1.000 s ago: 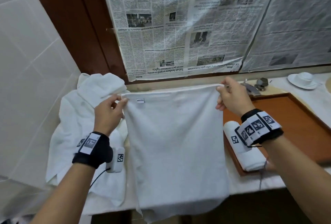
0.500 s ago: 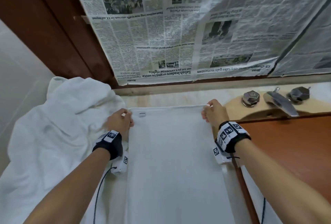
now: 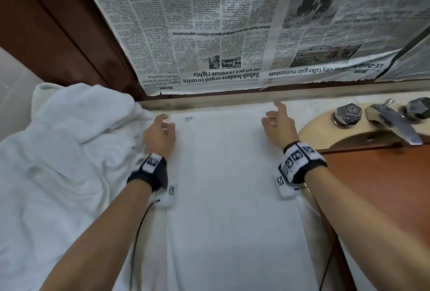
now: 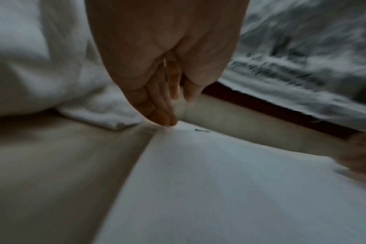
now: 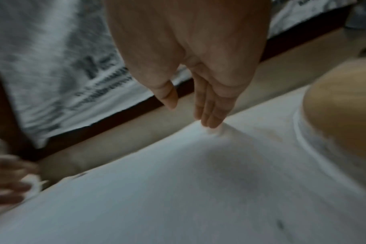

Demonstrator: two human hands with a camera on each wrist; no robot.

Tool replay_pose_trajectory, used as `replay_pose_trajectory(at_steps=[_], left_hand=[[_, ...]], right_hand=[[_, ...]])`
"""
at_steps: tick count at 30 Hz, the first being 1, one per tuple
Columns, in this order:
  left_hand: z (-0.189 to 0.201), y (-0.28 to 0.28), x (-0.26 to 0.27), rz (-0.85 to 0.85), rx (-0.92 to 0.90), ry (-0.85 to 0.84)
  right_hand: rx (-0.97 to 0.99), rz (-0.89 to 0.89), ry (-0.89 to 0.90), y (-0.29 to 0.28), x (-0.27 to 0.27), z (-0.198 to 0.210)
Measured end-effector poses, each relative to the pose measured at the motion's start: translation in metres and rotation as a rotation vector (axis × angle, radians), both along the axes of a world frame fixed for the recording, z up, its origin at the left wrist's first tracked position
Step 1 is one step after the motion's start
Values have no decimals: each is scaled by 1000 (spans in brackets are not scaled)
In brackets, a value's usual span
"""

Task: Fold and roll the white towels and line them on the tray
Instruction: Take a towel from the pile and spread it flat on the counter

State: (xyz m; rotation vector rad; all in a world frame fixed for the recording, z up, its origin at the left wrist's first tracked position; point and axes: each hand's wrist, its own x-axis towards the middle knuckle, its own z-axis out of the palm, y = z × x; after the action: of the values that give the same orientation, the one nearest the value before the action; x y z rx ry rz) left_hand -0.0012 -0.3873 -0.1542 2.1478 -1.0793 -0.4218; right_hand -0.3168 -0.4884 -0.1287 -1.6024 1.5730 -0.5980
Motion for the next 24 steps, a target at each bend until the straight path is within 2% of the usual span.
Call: replay_pose_trajectory(at_steps=[2,4,7,10,13,16,18,21,24], left_hand=[[4,41,-25,-107,-108,-54],[2,93,-58,-264,-158,-77],[-16,163,-99,-446,-39,-65],[-35,209,-122,-518,57,-199],[-37,225,-134,-530,115,-295],[-38,232,-124,-533,221,-386],[-41,238,-107,-504,304,-425],[-48,254,-77,-454,404,-412],[-46,266,-55,-439,390,-362]], right_hand=[[-77,99,43,44,-2,7],[-65,216,108,101,-5,5],[-48,361,188,183,-3,-5],[-64,489,382,230,0,-21],[-94,564,575,251,-6,-37],[-129,537,643,254,-15,-46],[-79,512,670,248,-25,-47],[-56,455,678,236,-44,-47],[32,383,679,231,-63,-41]])
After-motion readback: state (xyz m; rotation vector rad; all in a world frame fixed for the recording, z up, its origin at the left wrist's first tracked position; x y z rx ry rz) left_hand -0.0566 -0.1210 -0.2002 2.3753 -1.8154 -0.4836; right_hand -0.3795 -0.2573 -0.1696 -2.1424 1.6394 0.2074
